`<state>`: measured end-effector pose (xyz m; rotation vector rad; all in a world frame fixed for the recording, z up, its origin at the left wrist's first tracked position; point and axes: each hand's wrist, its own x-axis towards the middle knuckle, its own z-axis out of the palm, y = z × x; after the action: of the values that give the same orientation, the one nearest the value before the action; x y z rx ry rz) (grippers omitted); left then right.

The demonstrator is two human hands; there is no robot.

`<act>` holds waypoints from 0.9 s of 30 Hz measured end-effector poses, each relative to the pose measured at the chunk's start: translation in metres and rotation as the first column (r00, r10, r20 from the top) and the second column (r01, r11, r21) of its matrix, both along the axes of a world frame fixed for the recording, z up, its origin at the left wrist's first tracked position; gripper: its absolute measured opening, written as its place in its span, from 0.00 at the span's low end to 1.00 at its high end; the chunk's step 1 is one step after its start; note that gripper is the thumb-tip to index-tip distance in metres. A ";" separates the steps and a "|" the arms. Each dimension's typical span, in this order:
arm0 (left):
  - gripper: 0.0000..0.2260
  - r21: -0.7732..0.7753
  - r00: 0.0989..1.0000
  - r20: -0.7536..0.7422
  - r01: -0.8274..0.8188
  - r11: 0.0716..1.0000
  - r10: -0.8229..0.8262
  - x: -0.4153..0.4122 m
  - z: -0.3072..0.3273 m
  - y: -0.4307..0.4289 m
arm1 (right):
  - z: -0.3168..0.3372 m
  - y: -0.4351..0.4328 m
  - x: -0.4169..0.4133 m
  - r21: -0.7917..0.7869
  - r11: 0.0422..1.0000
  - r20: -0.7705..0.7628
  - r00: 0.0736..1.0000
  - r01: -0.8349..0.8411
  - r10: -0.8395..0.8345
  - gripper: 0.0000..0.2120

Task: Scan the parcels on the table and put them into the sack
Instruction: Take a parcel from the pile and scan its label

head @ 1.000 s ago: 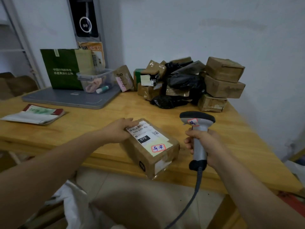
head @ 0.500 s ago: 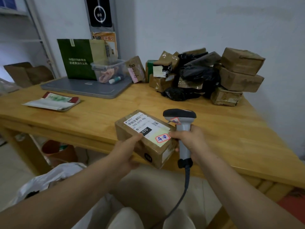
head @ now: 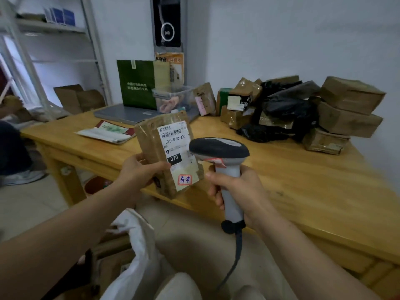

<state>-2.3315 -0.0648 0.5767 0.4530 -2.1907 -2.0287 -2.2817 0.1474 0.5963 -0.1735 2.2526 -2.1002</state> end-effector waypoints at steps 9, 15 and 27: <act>0.21 -0.045 0.999 -0.030 -0.034 0.998 0.033 0.002 -0.003 -0.031 | 0.000 -0.030 0.003 0.100 0.994 -0.005 0.999 -0.052 0.053 0.07; 0.24 -0.044 0.998 -0.043 -0.046 0.998 0.045 0.004 -0.005 -0.040 | 0.006 -0.041 0.003 0.113 0.992 -0.019 0.998 -0.064 0.067 0.09; 0.21 -0.045 0.996 -0.087 -0.035 0.998 0.031 0.006 -0.009 -0.049 | 0.007 -0.051 0.004 0.129 0.988 -0.004 0.996 -0.090 0.091 0.07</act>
<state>-2.3254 -0.1135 0.5676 0.3854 -2.1605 -1.9382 -2.2774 0.0961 0.6032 -0.2746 2.3298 -1.9068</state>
